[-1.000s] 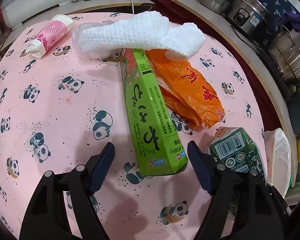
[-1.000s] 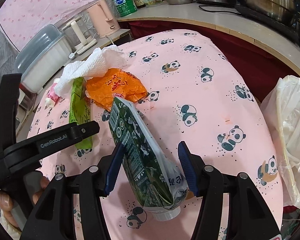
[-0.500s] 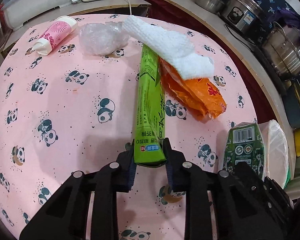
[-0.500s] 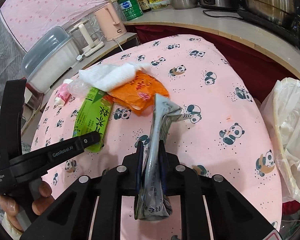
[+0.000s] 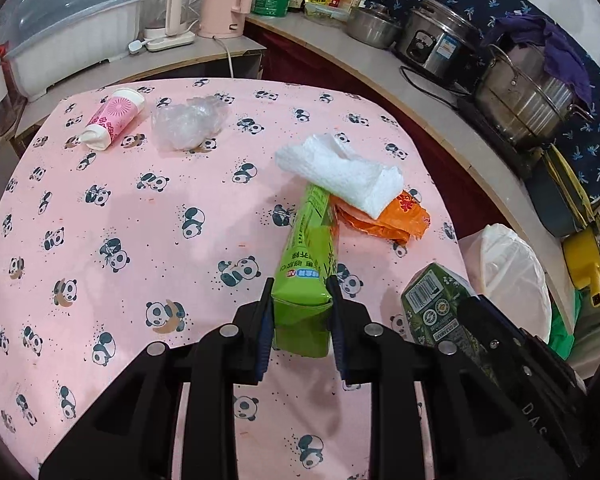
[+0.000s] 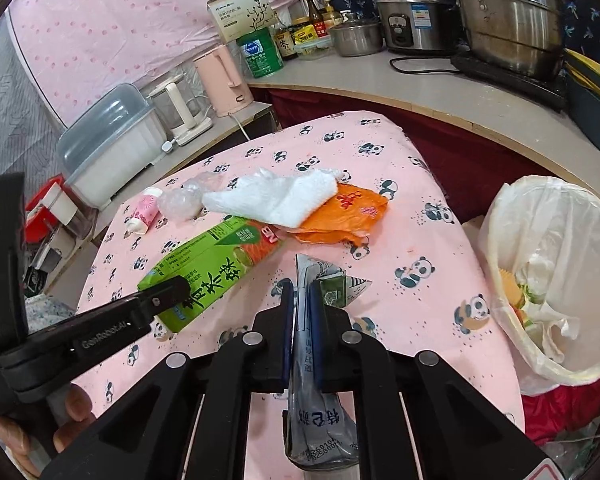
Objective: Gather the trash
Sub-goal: 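Lift the tea carton and foil packet off the table with both grippers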
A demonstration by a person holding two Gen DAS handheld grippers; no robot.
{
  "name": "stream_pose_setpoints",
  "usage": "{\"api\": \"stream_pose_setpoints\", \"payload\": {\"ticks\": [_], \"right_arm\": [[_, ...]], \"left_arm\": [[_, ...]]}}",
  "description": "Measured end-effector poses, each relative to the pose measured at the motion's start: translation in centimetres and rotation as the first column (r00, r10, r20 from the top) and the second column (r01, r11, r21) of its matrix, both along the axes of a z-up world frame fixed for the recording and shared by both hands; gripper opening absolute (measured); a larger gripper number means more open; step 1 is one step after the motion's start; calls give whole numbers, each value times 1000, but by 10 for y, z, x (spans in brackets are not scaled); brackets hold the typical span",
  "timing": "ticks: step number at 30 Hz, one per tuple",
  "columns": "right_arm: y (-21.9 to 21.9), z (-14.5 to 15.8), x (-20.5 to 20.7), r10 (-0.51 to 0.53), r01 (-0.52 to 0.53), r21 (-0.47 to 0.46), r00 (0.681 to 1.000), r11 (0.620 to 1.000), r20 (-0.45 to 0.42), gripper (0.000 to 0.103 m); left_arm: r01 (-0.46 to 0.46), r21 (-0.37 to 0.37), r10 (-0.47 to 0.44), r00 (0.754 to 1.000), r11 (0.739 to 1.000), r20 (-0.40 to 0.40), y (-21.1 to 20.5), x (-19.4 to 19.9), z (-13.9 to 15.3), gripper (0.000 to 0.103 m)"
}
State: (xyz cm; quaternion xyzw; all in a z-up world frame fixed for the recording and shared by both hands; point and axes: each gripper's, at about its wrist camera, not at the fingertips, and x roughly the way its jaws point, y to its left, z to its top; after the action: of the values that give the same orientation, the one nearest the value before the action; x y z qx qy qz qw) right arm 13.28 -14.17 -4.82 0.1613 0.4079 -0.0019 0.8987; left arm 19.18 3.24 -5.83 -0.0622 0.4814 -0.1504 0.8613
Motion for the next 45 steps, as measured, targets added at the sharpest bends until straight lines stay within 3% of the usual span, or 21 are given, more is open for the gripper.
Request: {"api": "stream_pose_setpoints", "payload": {"ticks": [5, 10, 19, 24, 27, 29, 32, 34, 45], "right_arm": [[-4, -14, -24, 0, 1, 6, 998, 1000, -66, 8], [-7, -32, -43, 1, 2, 20, 988, 1000, -157, 9], [-2, -49, -47, 18, -18, 5, 972, 1000, -236, 15], [-1, -48, -46, 21, -22, 0, 972, 1000, -233, 14], [-4, -49, -47, 16, -14, 10, 973, 1000, -228, 14], [-7, -49, -48, 13, -9, 18, 974, 1000, -227, 14], [-10, -48, -50, 7, -1, 25, 975, 1000, -222, 14], [-11, -47, -50, 5, 1, 26, 976, 1000, -219, 14], [-21, -17, -57, -29, 33, 33, 991, 999, -129, 13]], "left_arm": [[30, 17, -30, 999, 999, 12, -2, -23, 6, 24], [57, 37, -56, 998, 998, -24, -3, -43, -7, 24], [92, 59, -87, 992, 994, -89, -6, -57, -33, 24], [104, 59, -95, 985, 993, -142, -12, -53, -50, 25], [111, 57, -101, 981, 992, -165, -18, -48, -61, 36], [118, 66, -105, 980, 991, -166, -22, -45, -66, 38], [137, 65, -125, 978, 988, -164, -30, -43, -69, 37], [156, 50, -145, 975, 987, -168, -34, -43, -70, 21], [145, 77, -142, 989, 986, -45, -34, -62, -27, 20]]}}
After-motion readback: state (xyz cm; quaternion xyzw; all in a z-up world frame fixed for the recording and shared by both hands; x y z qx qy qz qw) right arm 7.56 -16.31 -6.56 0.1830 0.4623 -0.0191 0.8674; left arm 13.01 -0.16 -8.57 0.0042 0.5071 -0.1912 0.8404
